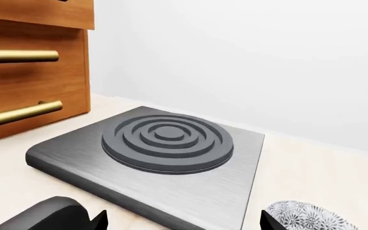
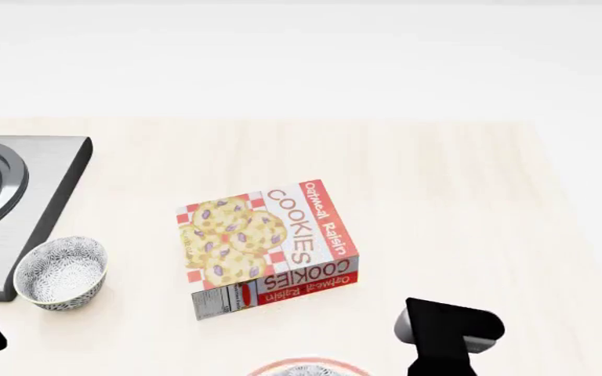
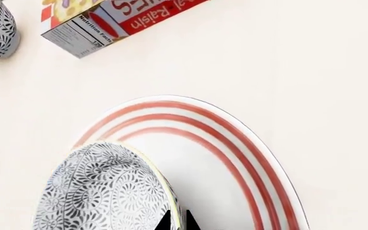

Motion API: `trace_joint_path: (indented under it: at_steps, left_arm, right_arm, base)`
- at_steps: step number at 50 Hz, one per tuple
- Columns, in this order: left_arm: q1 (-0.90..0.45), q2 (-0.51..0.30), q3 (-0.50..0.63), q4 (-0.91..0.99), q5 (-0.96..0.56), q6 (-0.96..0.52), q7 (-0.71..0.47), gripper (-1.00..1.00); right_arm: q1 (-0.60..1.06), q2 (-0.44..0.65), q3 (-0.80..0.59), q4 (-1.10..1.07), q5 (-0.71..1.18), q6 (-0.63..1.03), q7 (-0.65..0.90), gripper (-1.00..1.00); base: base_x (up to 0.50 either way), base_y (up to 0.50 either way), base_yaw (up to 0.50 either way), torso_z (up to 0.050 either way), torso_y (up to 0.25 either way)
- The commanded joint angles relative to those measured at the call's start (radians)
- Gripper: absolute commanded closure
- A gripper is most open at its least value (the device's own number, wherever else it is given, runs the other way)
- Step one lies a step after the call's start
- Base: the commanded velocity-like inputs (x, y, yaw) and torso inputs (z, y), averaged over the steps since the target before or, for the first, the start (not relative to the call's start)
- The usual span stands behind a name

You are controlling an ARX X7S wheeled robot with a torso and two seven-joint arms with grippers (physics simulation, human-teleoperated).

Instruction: Pick the akita bowl next to the plate and place it on the plate.

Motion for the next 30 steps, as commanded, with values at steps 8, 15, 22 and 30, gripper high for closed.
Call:
trace_joint_path:
  at_steps: [8,15,22,30]
  left_arm:
    - [-0.002,-0.001,0.004,-0.008,-0.002,0.008,0.0,-1.0]
    - [0.001,-0.004,0.005,0.001,-0.005,0.001,-0.003,-1.0]
    - [0.0,-0.004,0.006,-0.01,-0.005,0.011,0.0,-1.0]
    - [0.004,-0.005,0.008,-0.001,-0.007,0.006,-0.004,-1.0]
  right_arm:
    - [-0.005,0.016,-0.046,-0.004,-0.034,-0.032,-0.047,1.0]
    - [-0.007,0.019,-0.054,-0.007,-0.036,-0.042,-0.054,1.0]
    - [-0.008,0.021,-0.058,-0.007,-0.039,-0.057,-0.072,-1.0]
    - [-0.001,0.031,-0.052,-0.047,0.02,-0.037,-0.028,-1.0]
  base:
    - [0.0,0.0,0.0,0.0,0.001]
    - [0.0,0.0,0.0,0.0,0.0]
    - [0.0,0.0,0.0,0.0,0.0]
    - [0.0,0.0,0.0,0.0,0.0]
